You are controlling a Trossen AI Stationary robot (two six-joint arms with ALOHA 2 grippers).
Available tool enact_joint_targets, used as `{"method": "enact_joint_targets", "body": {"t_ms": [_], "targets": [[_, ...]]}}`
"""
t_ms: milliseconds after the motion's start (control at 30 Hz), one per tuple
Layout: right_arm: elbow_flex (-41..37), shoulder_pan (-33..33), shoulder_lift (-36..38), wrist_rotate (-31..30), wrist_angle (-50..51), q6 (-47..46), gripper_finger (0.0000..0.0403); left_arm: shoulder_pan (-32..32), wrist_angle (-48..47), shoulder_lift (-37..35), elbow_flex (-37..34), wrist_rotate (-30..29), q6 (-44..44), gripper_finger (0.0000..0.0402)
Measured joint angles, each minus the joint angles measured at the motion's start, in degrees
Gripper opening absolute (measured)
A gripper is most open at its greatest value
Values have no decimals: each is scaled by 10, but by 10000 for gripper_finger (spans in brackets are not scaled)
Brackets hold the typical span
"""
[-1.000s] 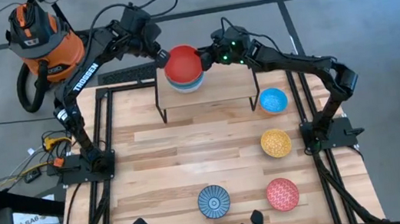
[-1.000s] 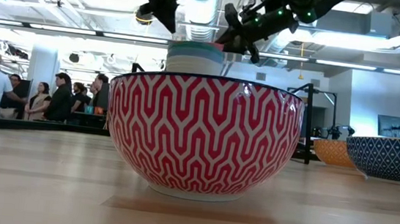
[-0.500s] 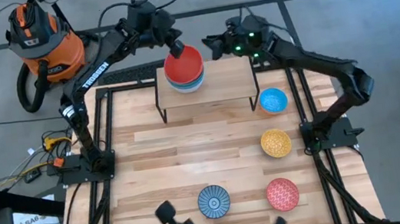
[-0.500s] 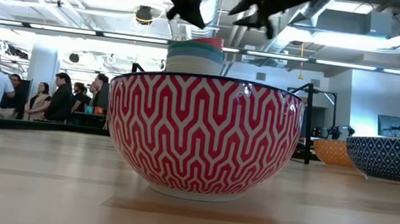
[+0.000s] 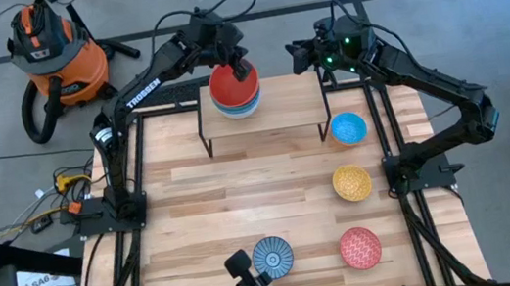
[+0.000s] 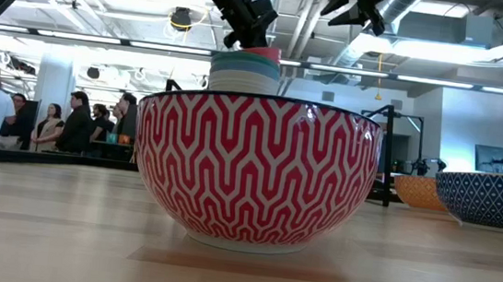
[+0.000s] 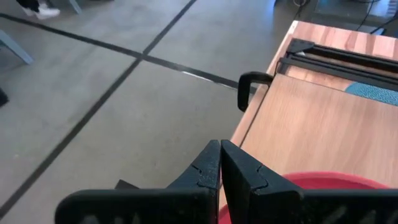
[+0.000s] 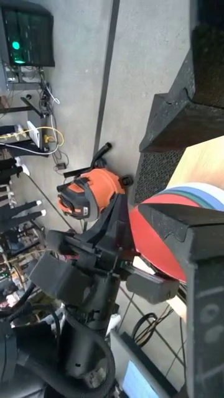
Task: Place and stack bowls onto a shelf
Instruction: Stack the orange bowl on top of the green bowl on the shelf
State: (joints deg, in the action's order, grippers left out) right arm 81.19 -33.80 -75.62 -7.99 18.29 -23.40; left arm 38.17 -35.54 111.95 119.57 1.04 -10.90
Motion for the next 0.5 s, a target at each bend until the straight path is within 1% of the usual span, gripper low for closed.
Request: {"method": "enact_joint_targets", "body": {"t_ms": [67,233,500], "targets": [[0,-1,0,0,-4,1,166,-2,0,6,1,1,0,0],[-1,-1,-6,2,-3,3,166,-1,-37,19,0,11,5,0],[0,0,-5,3,-6,13,166,-14,-36,26,3,-2,5,0]]}}
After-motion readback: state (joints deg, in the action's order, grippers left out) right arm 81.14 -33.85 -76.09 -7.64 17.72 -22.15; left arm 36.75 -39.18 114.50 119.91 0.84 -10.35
